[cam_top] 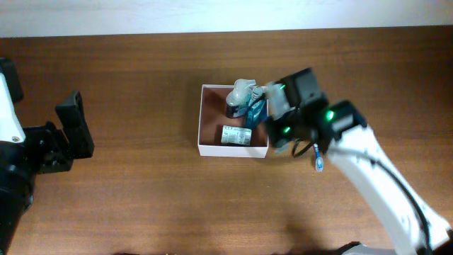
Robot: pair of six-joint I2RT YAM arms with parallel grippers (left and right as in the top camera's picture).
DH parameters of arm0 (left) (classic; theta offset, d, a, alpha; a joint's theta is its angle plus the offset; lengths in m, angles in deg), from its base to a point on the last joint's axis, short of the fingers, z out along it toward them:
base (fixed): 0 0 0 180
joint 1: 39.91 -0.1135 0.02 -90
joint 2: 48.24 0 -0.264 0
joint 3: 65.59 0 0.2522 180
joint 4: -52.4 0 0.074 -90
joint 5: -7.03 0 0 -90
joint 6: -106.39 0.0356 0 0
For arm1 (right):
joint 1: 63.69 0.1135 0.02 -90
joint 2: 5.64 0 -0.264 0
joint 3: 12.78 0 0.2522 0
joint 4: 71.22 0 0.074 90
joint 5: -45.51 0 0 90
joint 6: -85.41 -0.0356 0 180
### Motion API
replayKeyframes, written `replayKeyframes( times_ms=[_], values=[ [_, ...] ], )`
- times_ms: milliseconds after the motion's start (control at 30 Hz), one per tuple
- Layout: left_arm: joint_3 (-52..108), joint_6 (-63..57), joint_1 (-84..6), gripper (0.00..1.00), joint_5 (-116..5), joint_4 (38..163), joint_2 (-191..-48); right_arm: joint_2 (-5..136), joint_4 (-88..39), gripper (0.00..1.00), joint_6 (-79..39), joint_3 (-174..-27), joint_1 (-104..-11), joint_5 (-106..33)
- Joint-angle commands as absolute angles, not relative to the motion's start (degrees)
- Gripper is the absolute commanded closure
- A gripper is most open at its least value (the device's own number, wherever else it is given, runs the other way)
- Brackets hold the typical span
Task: Pack container
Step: 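Drop the blue razor into the box with the right gripper, then grasp the blue toothbrush by its handle with the right gripper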
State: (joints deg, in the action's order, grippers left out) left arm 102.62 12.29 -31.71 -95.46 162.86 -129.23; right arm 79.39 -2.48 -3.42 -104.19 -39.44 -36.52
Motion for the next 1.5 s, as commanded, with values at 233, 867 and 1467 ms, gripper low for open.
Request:
replayKeyframes(
  times_ms=[233, 867, 1467],
  values=[
    [102.7, 12.8, -31.9, 0.01, -96.1, 162.8, -129.1, 87.1, -10.8, 0.96, 36.1, -104.3, -26.4, -35.7],
    [102.7, 12.8, -31.9, 0.0, -96.1, 162.8, -129.1, 85.5, -13.8, 0.01, 10.1, -108.8, -30.1, -43.9],
    [102.7, 12.8, -31.9, 0.01, -96.1, 162.8, -129.1, 92.7, 0.8, 0.27, -18.6, -105.3, -61.0, -43.7]
  ],
)
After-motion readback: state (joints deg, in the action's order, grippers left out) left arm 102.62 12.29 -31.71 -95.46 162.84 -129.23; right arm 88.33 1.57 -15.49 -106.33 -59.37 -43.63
